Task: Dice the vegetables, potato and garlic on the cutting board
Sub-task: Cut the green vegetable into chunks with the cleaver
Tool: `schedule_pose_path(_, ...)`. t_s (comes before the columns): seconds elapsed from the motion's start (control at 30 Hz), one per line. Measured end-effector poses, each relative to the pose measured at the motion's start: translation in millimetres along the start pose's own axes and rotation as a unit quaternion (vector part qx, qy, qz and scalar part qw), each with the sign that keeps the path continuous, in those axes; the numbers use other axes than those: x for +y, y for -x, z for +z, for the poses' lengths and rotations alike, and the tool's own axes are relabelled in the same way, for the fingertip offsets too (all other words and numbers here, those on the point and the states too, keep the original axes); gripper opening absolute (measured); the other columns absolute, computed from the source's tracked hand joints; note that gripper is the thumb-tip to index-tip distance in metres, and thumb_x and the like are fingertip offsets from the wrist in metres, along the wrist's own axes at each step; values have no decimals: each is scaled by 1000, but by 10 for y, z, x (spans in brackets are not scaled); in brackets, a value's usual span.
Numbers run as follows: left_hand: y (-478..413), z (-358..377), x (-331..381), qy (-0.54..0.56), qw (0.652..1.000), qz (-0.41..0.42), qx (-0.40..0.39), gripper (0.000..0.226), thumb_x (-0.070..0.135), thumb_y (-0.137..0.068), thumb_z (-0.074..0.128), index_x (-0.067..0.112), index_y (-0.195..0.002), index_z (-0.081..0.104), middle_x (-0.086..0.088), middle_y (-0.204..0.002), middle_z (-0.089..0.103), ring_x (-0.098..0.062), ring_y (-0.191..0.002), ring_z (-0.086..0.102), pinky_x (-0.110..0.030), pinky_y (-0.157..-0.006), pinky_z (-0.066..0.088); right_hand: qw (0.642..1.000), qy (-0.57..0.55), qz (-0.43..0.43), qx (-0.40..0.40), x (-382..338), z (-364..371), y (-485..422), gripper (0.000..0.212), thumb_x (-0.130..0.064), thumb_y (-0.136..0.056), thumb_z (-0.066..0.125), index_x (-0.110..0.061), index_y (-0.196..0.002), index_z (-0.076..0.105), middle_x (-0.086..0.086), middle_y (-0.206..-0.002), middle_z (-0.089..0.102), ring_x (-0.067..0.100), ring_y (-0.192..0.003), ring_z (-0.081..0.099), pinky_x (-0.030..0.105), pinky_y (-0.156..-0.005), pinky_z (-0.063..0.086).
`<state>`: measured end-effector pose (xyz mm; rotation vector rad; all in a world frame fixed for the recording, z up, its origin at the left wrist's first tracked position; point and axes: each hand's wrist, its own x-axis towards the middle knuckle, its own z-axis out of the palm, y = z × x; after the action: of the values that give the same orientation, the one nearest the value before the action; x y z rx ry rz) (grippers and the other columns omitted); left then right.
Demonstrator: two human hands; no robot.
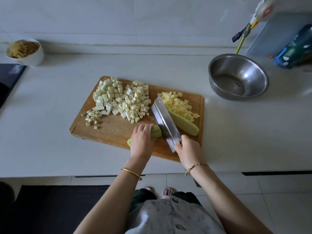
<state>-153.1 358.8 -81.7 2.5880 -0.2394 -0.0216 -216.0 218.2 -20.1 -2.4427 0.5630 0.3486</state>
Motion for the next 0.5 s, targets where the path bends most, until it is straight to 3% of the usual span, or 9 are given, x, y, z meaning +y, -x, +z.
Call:
schedule_pose_path(0.23,-21,7,36,2,1000,-5,-7,42,12,-79,73,6,-118,59,-9,-117,59,-27,-106,48,-33,-89,38,1000,3,-17,20,-62,-192,79,37,-18,-96,44,-15,-64,24,2,-57,35,16,-49,29,29,-45,17)
schedule_pose_path(0.5,-38,19,51,11,1000,-6,-3,41,9,-78,73,6,-117,60,-9,-118,59,-27,-110,48,-33,-92,38,1000,15,-22,1,-39,-166,30,35,-19,-97,42,-14,-65,27,3,-59,38,22,-53,35,31,-47,21)
